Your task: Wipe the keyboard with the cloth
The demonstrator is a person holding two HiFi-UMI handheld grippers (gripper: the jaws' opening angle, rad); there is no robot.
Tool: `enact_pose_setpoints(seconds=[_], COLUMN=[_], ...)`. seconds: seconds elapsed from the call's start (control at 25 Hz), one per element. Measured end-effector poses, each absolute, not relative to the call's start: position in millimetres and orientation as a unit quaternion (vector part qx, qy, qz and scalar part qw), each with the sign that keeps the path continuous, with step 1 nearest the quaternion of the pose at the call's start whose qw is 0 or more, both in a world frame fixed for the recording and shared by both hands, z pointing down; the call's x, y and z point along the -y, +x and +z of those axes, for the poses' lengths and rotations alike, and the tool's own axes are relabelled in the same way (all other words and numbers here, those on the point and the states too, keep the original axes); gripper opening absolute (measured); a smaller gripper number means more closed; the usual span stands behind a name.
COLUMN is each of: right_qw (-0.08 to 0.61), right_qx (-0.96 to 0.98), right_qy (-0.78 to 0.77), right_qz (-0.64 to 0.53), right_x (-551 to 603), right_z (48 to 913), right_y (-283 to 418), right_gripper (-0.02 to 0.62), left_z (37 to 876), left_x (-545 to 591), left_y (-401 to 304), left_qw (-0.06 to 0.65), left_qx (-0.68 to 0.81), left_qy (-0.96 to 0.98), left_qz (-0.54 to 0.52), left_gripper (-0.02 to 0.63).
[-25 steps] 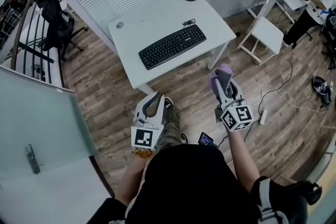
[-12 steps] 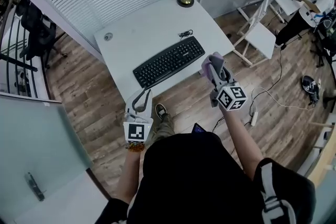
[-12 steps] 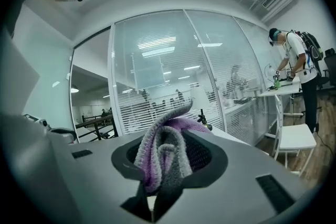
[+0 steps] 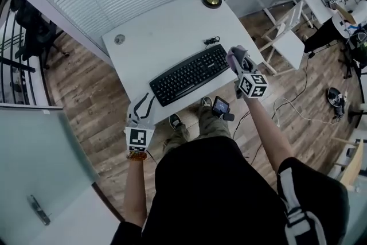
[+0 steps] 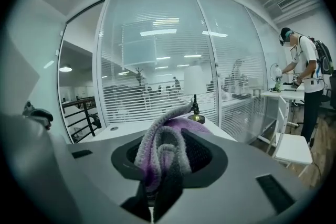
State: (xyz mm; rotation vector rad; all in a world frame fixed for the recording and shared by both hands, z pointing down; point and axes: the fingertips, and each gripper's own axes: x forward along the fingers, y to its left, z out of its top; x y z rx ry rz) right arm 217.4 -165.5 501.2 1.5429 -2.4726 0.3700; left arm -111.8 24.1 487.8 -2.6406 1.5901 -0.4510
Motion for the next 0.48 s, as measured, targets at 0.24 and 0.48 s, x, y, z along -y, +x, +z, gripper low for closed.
enact_pose_setpoints(seconds=[0.24,0.48], right_qw=[0.167,0.228], right_qx=[0.824,0.824], right_qy=[0.532,0.514], right_qz=[0.098,0.068], right_x=[221.0,249.7], right_z=[563.2,600.8], right_y=[222.8,228.6], right_gripper=[0.129,0.127], left_z=[549.8,612.0], left_x=[-19.8,-21.1], left_y=[-105.9,-94.1], left_qw=[-0.003,-0.047], left_qx=[-0.460,-0.398], left_qy=[-0.865,-0.879], left_qz=[-0.202,-0.260], left_gripper=[0.187,0.295])
